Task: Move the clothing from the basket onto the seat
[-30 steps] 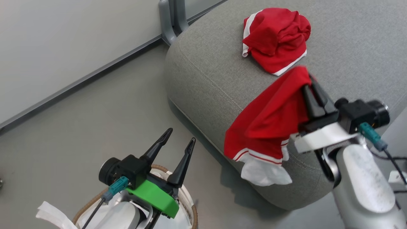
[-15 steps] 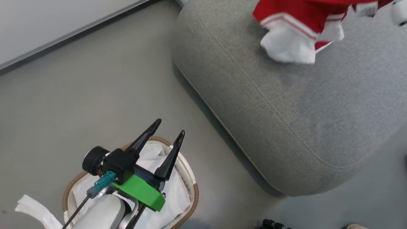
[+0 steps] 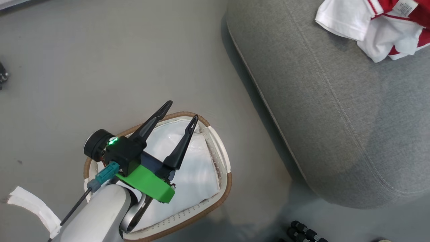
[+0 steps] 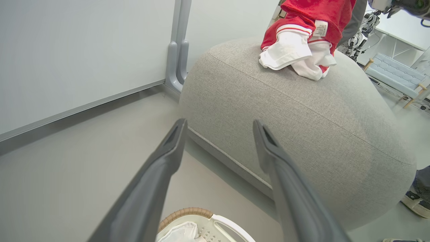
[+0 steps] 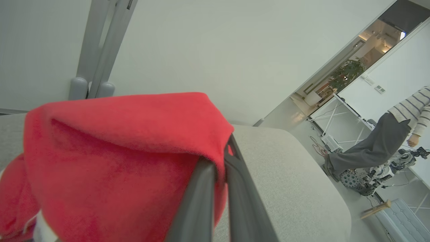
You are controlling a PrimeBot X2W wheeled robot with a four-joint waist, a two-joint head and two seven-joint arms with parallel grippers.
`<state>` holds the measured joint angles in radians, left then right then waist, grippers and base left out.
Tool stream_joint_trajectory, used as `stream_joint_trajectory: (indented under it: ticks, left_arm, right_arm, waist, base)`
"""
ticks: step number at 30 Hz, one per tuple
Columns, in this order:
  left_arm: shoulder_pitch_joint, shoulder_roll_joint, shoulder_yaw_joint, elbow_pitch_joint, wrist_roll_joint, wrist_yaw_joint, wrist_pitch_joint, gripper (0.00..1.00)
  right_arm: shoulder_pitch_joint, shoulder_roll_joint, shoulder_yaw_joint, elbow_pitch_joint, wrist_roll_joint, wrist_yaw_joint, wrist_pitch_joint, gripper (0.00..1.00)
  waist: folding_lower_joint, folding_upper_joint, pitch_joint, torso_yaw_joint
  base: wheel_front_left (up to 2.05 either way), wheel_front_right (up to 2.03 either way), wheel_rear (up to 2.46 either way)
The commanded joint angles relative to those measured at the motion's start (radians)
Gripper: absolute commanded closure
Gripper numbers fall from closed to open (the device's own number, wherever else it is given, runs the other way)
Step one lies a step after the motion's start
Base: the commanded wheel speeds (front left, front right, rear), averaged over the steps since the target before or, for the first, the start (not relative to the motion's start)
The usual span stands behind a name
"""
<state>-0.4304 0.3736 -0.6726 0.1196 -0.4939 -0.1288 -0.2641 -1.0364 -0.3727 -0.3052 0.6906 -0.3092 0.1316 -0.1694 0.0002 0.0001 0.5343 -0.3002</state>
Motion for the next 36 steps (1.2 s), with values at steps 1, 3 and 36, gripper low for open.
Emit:
stream_joint_trajectory:
  ticks: [1,3,36]
  left_arm:
    - [-0.017,0.005,0.009,0.004,-0.006,-0.004,0.0,0.0]
    - [-0.01,0.005,0.017,0.011,-0.006,-0.004,0.0,0.0]
    - [0.274,-0.199,0.524,0.215,0.164,-0.004,0.0,0.0]
  right_arm:
    - [0.033,0.009,-0.037,0.022,-0.025,-0.002,-0.013,1.0]
    - [0.072,0.031,-0.086,0.051,-0.043,-0.002,-0.026,0.73]
    - [0.62,0.318,0.182,-0.275,0.262,-0.002,-0.096,0.0]
  waist:
    - [-0.0002,-0.0001,0.05,0.058]
    - [-0.0002,-0.0001,0.042,0.063]
    - [-0.0002,-0.0001,-0.364,0.193]
  base:
    - [0.0,0.0,0.0]
    - [0.0,0.0,0.0]
    - [0.0,0.0,0.0]
